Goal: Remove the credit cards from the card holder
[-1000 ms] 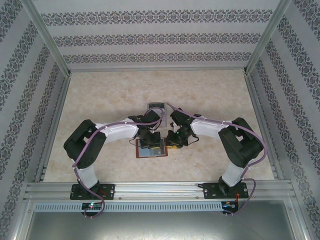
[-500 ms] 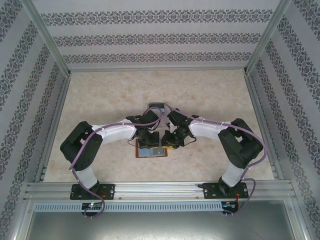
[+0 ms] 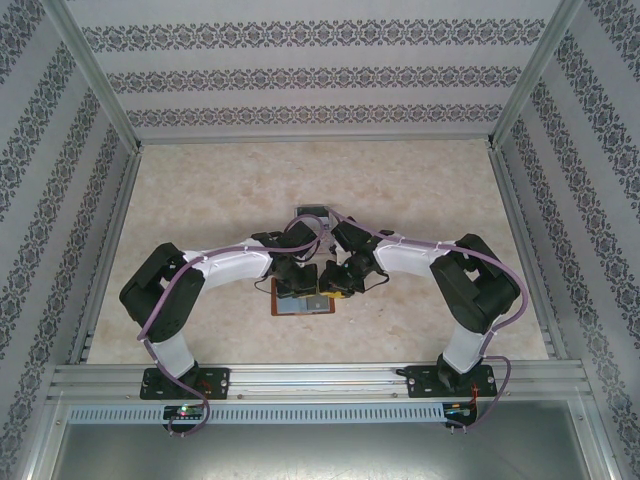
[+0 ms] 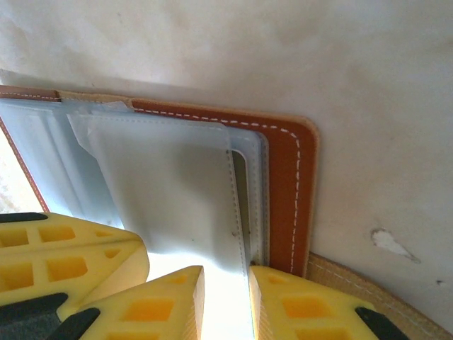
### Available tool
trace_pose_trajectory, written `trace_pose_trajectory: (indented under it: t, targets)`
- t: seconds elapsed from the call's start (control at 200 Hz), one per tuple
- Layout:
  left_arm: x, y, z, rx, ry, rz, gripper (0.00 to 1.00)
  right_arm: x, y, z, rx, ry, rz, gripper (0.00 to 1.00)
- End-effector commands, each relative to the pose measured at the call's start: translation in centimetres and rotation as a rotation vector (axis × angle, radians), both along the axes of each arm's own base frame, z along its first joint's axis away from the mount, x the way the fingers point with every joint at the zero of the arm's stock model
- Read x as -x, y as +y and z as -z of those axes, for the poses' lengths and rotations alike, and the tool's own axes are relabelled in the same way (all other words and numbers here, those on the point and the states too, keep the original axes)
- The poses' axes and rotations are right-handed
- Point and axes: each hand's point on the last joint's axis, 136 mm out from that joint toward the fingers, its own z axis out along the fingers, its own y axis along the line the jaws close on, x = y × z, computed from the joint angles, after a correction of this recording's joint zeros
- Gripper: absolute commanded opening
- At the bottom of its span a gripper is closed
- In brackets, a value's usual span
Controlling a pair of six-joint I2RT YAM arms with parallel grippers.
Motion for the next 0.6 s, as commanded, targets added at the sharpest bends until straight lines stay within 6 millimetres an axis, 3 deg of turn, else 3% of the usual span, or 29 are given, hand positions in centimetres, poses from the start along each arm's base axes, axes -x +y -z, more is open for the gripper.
trace_pose_trajectory:
  t: [0.0,0.225,0.38,0.595]
  targets:
    - [1.1,1.4,0.3,-0.078,0.011,0.016,0.00,0.0,0.1,0.6,0.013,0.013,0.006,0.26]
    - [0.7,2.3,-1.5,-0.085,-0.050,-0.003,0.00,0.1,0.1,0.4,0.009,0.011,0.007,0.23]
    - [0.3,4.5,-2.7,-0.115,-0.083,-0.039,0.00,-0.1,0.2,0.2,0.001,0.006,0.008,0.21]
    - [1.0,8.2,-1.3,-0.150,-0.041,-0.089,0.00,-0.2,0.5,0.1,-0.005,0.009,0.005,0.22]
